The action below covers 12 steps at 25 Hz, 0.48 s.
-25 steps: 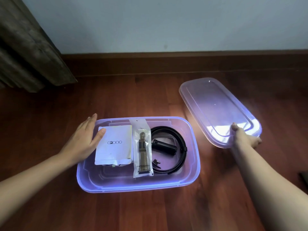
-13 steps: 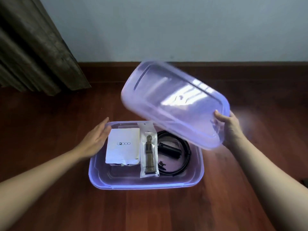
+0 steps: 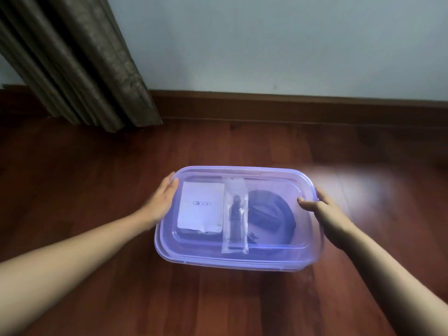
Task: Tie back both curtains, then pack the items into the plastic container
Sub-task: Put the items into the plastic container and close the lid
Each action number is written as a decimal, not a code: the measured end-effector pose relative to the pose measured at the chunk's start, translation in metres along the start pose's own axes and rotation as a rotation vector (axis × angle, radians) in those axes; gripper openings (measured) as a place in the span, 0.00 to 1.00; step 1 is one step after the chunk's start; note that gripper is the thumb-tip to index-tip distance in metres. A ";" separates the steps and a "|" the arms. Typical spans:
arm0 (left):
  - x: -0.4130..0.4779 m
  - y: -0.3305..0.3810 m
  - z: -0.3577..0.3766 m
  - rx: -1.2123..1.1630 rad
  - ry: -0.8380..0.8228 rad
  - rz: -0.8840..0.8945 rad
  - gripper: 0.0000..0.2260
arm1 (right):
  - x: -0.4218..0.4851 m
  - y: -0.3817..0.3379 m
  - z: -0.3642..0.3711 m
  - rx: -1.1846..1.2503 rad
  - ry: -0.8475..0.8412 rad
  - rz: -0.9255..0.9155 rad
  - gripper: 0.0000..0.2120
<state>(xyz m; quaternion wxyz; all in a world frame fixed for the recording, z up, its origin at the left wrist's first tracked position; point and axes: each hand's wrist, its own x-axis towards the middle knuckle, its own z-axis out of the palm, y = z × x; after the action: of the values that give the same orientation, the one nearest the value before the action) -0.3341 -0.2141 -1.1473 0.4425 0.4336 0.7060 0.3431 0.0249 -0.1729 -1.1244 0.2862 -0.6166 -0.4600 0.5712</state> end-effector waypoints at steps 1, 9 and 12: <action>-0.001 -0.001 0.001 -0.013 0.008 0.001 0.21 | 0.002 0.003 0.003 0.022 -0.005 0.020 0.11; 0.001 -0.007 -0.007 0.059 0.101 -0.022 0.19 | -0.001 0.015 0.017 -0.074 0.078 0.067 0.19; -0.002 -0.005 -0.012 0.164 0.097 0.004 0.19 | -0.002 0.011 0.023 -0.117 0.081 0.048 0.20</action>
<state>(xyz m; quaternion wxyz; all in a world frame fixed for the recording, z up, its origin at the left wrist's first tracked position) -0.3466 -0.2191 -1.1464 0.3703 0.4527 0.7513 0.3059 0.0054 -0.1833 -1.1375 0.2543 -0.6657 -0.4658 0.5246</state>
